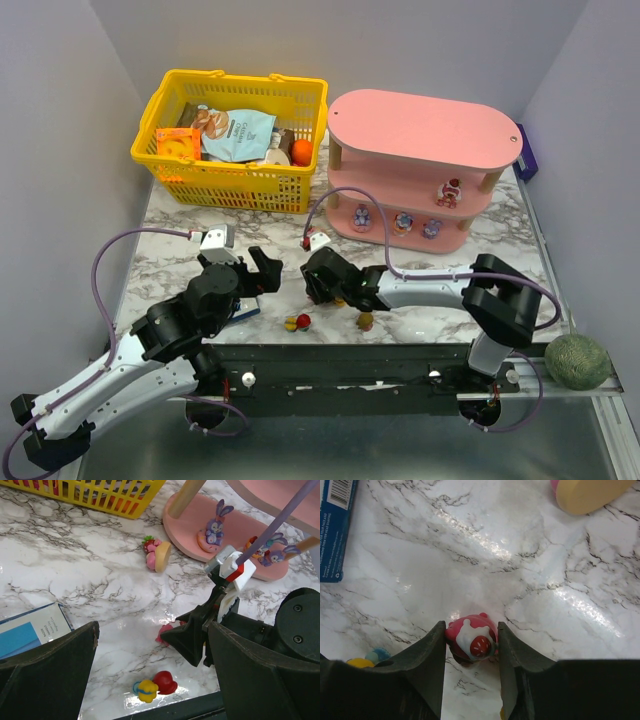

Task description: Place and organize the plastic toys onto the shelf

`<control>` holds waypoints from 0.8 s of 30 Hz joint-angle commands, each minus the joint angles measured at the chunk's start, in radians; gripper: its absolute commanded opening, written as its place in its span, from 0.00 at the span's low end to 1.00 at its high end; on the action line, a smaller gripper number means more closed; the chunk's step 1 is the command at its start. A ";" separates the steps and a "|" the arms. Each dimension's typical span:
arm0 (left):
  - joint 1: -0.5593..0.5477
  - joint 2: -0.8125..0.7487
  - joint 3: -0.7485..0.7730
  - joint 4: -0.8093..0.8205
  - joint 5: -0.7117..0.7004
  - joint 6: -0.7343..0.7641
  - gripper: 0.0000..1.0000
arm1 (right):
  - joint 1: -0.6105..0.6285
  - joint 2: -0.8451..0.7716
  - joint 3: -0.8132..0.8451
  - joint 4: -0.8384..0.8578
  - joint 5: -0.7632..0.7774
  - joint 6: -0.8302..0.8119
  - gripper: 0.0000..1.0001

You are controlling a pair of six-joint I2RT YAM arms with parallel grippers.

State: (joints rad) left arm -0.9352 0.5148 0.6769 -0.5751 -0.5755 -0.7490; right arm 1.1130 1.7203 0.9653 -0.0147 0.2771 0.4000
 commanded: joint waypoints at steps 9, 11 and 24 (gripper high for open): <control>0.007 -0.012 0.006 -0.011 -0.030 0.004 0.99 | -0.025 -0.237 0.147 -0.264 0.241 -0.038 0.21; 0.007 -0.015 0.004 -0.011 -0.030 0.004 0.99 | -0.044 -0.261 0.164 -0.295 0.273 -0.033 0.21; 0.007 -0.016 0.000 -0.006 -0.026 0.005 0.99 | -0.327 -0.432 0.219 -0.409 0.341 -0.050 0.21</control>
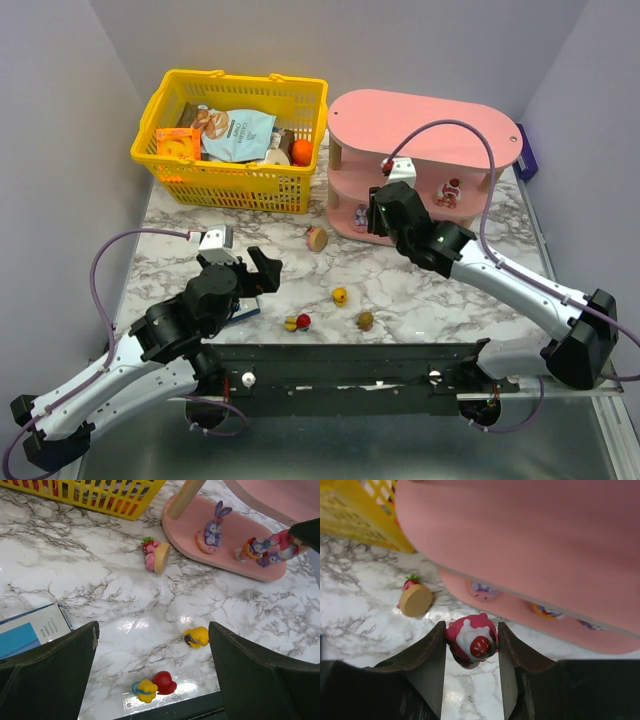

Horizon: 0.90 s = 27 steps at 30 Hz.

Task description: Place and organize the plastic toys onto the shelf

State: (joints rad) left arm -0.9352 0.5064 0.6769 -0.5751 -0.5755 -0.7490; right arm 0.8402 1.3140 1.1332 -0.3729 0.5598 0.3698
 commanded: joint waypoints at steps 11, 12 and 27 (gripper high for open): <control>0.007 0.001 0.007 -0.011 -0.034 0.008 0.99 | -0.154 -0.010 0.083 -0.061 0.078 -0.038 0.21; 0.007 0.003 0.009 -0.011 -0.034 0.008 0.99 | -0.158 -0.009 0.088 -0.061 0.084 -0.039 0.21; 0.007 0.017 0.012 -0.011 -0.037 0.013 0.99 | -0.213 0.059 0.074 0.002 0.091 -0.043 0.22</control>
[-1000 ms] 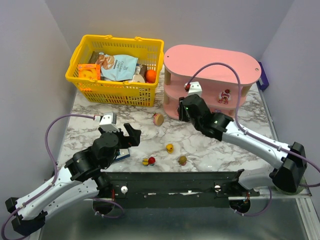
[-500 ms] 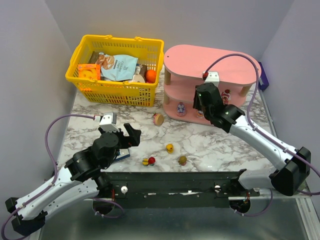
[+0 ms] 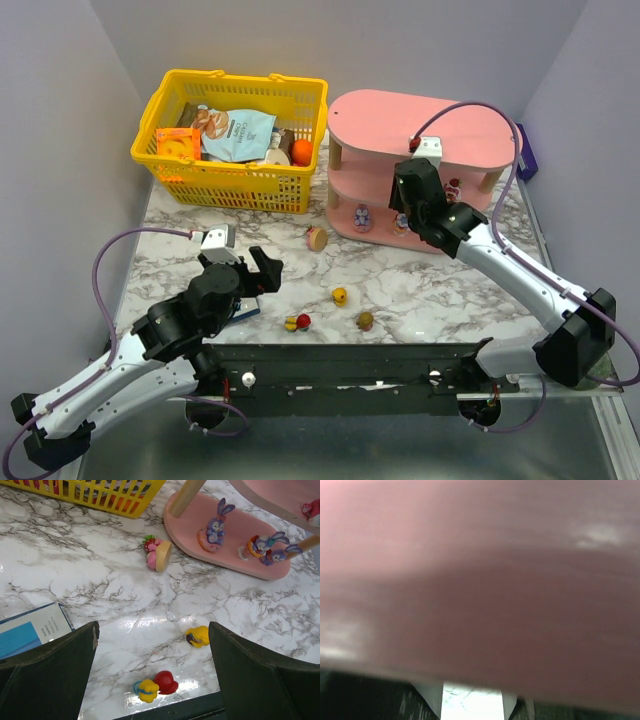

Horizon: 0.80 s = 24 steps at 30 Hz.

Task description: Place and organize the plastic toys onto the shelf

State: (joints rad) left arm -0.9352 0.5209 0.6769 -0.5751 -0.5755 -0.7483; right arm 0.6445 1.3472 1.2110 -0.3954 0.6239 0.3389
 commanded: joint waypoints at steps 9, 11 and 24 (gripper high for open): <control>0.007 0.002 0.009 -0.011 -0.038 0.012 0.99 | -0.023 0.003 -0.114 0.173 0.017 -0.046 0.31; 0.006 0.005 0.010 -0.011 -0.038 0.012 0.99 | -0.023 0.006 -0.128 0.178 0.028 -0.047 0.32; 0.006 0.011 0.010 -0.012 -0.040 0.010 0.99 | -0.025 0.000 -0.202 0.282 0.053 -0.132 0.42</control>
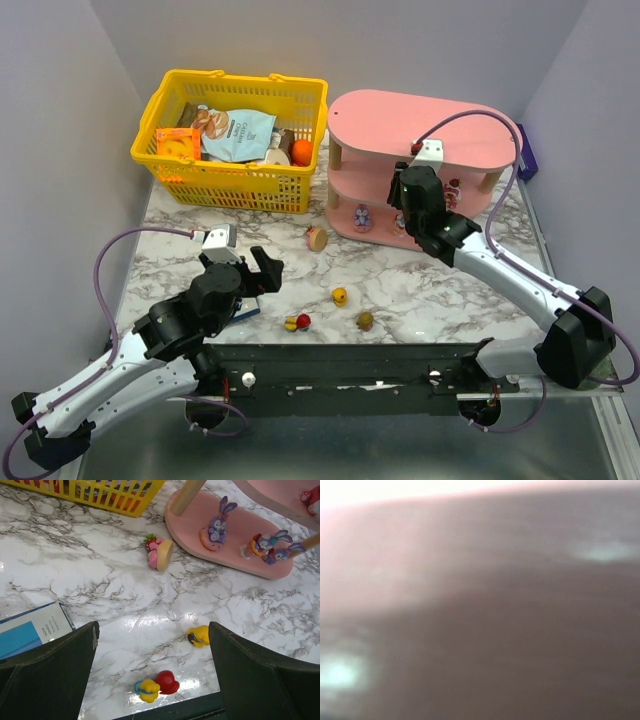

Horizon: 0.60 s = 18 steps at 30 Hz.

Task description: Place and organize the plastic toys onto the shelf

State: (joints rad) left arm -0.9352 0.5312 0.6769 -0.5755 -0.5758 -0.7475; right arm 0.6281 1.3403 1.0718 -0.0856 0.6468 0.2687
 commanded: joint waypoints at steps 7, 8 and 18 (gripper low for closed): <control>0.007 0.006 0.010 -0.011 -0.039 0.010 0.99 | -0.008 -0.015 -0.114 0.061 0.039 -0.167 0.42; 0.007 0.006 0.009 -0.011 -0.039 0.010 0.99 | -0.008 -0.023 -0.122 0.072 0.034 -0.175 0.42; 0.007 0.009 0.010 -0.009 -0.036 0.008 0.99 | -0.008 -0.036 -0.161 0.126 0.028 -0.197 0.47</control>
State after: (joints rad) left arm -0.9352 0.5369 0.6769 -0.5755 -0.5758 -0.7475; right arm 0.6281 1.2957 0.9543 0.1062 0.6464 0.1028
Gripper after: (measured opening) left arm 0.988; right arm 0.468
